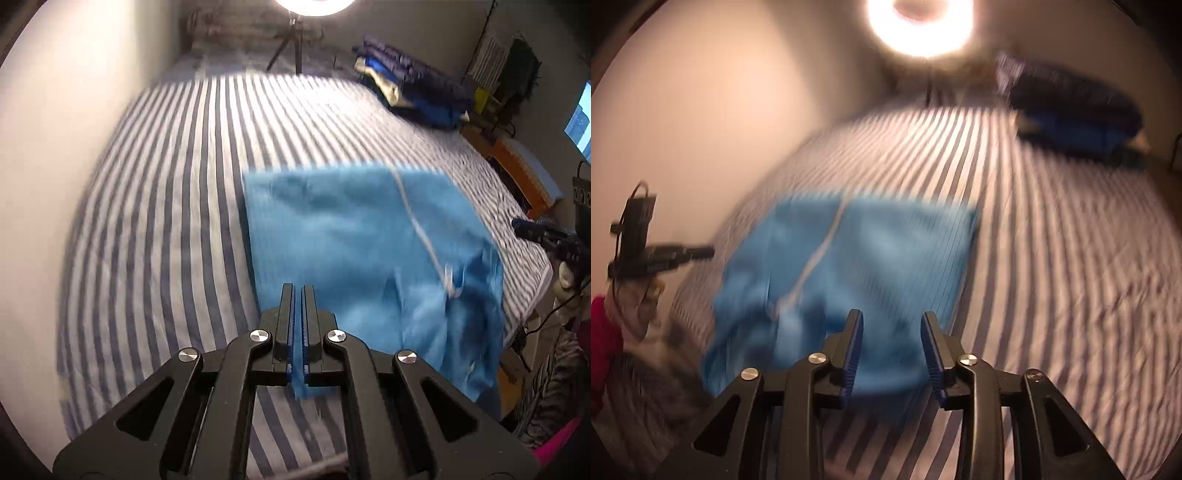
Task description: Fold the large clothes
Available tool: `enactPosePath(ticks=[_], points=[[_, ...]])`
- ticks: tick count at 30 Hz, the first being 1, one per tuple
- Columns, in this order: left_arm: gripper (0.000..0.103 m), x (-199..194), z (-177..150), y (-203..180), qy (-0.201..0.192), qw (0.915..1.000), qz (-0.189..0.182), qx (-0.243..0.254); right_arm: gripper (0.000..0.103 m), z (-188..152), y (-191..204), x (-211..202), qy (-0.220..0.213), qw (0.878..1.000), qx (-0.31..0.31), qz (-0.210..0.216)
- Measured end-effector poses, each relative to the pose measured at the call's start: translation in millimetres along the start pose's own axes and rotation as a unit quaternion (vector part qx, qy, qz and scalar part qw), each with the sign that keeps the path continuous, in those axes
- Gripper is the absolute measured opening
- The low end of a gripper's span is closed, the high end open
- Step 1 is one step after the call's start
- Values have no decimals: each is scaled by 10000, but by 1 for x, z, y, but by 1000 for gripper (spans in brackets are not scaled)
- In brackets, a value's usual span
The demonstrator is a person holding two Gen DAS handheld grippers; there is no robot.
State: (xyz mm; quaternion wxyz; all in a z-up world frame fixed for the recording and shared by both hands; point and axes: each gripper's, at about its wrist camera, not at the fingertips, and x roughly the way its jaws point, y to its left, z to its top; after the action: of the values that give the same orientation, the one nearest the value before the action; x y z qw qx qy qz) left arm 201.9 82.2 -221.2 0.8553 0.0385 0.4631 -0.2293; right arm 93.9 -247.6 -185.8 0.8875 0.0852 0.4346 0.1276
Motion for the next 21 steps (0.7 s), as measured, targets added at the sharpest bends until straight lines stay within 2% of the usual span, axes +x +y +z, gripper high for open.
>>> enactPosePath(ticks=[2,3,6,9,15,18,19,21], points=[[0,3,20,-4,-118,9999,-26,8,38,25,2,0,-290,9996,-21,-56],[0,7,31,-6,-156,9999,-71,15,39,39,2,5,-282,9995,-75,-82],[0,26,64,-19,-187,9996,-194,55,33,73,8,35,-143,9993,-252,-228],[0,55,86,-30,-90,9994,-342,20,27,92,21,69,96,9995,-292,-82],[0,115,109,-46,255,9989,-378,64,21,95,49,130,525,9951,-832,-28],[0,140,101,-39,537,9983,-216,27,21,87,46,153,825,9931,-833,0],[0,151,96,-33,670,9975,-236,-10,21,83,44,159,932,9921,-837,-36],[0,153,90,-24,631,9972,-371,-145,20,74,40,169,1114,9899,-867,-88]])
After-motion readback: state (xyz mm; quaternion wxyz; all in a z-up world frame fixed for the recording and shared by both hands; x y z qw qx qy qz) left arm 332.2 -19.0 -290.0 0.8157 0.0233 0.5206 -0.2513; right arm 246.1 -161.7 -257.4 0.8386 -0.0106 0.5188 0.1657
